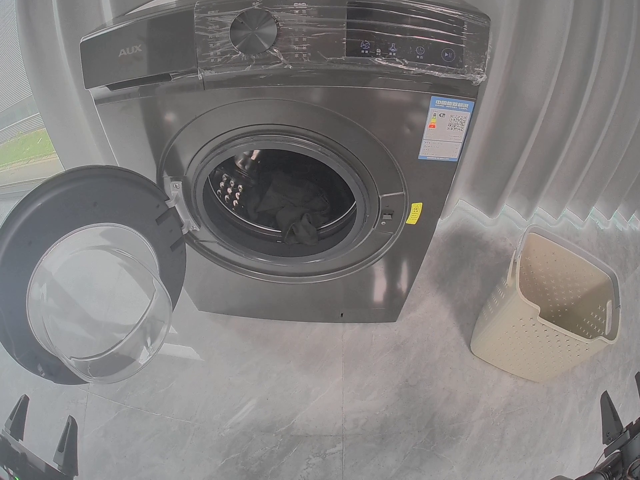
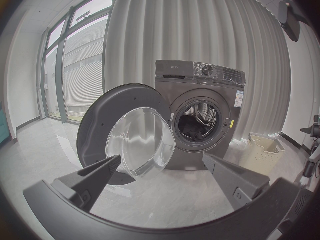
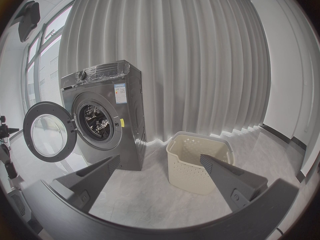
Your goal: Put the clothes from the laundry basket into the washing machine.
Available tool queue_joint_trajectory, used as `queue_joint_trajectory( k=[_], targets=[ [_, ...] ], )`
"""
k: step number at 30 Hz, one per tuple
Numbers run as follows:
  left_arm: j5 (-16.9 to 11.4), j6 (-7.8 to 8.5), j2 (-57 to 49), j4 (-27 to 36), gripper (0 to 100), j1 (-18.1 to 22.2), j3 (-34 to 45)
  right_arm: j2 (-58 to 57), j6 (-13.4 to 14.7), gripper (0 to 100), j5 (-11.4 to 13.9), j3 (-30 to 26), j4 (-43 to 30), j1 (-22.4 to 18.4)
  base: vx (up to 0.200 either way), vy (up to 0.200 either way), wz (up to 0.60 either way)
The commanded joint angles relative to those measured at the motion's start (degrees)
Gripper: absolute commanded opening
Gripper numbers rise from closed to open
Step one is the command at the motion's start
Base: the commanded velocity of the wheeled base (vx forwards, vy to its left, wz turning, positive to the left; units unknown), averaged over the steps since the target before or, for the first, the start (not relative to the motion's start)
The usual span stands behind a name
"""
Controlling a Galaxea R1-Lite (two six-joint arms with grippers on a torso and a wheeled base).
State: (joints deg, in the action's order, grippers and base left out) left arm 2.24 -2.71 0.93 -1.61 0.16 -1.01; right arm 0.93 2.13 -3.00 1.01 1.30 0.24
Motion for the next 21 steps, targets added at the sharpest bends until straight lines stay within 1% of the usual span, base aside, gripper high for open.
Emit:
queue_joint_trajectory(
  k=[1,9,21],
  targets=[
    [0.0,-0.02,-0.6,-0.1,100,0.0,0.9,-0.7,0.1,100,0.0,-1.0,0.0,0.0,0.0,0.0,0.0],
    [0.0,-0.11,-0.6,0.0,100,0.0,0.9,-0.7,0.0,100,0.0,-1.0,0.0,0.0,0.0,0.0,0.0],
    [0.0,-0.11,-0.6,-0.1,100,0.0,0.9,-0.7,0.0,100,0.0,-1.0,0.0,0.0,0.0,0.2,0.0]
  ],
)
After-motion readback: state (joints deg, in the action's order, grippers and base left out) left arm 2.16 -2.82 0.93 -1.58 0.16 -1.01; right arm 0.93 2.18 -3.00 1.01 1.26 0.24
